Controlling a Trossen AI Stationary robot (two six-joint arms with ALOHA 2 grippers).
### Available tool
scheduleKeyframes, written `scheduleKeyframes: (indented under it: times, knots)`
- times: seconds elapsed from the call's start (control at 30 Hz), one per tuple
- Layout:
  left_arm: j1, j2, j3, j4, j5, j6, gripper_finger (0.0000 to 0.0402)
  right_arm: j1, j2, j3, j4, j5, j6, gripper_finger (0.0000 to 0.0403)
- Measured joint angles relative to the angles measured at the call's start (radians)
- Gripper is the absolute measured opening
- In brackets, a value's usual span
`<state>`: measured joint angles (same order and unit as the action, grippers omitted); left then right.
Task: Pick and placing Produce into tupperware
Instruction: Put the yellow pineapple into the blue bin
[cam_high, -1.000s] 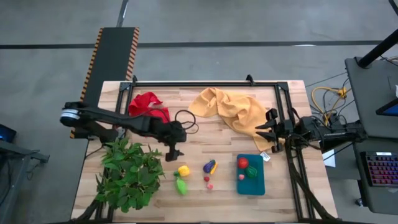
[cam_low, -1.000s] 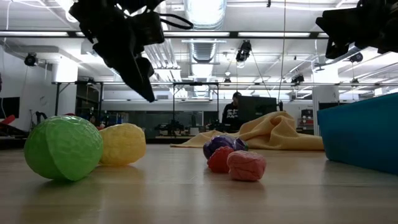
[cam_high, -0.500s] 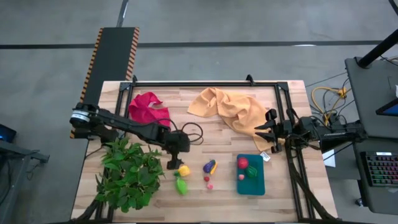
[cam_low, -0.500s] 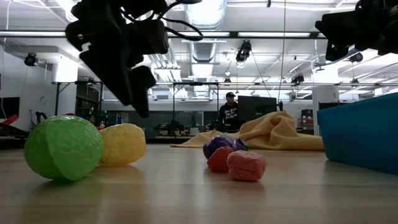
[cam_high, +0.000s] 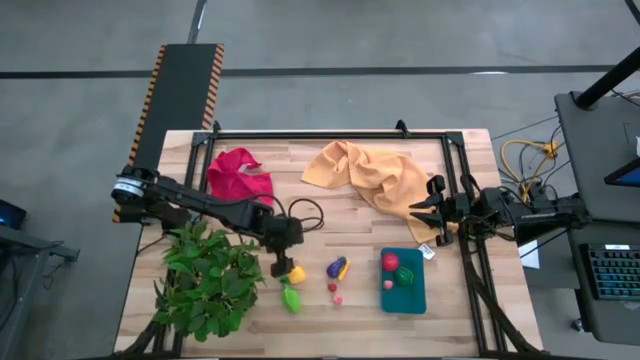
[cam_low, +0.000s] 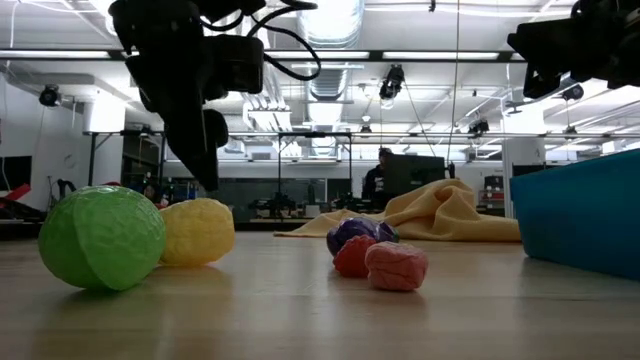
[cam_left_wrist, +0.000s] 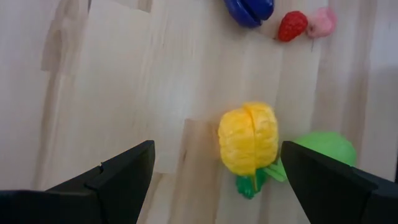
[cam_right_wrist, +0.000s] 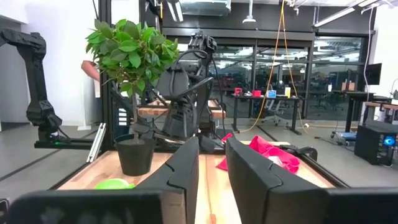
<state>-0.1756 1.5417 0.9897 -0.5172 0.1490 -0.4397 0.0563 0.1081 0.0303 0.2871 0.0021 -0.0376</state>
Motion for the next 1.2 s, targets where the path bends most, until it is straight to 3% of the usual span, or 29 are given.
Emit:
scheduleKeyframes:
  times: [0.43, 0.63, 1.2]
  knots:
    - [-0.025, 0.008, -0.001, 0.003, -0.002, -0.232, 0.0334, 0.0, 0.0, 0.0, 0.0, 0.0, 0.0, 0.0075]
    - [-0.056, 0.051, 0.004, 0.008, -0.045, -0.262, 0.0334, 0.0, 0.0, 0.0, -0.004, 0.0, 0.0, 0.0069]
    - [-0.087, 0.147, 0.073, -0.002, -0.033, -0.261, 0.0334, 0.0, -0.001, 0.0, -0.024, 0.0, 0.003, 0.0077]
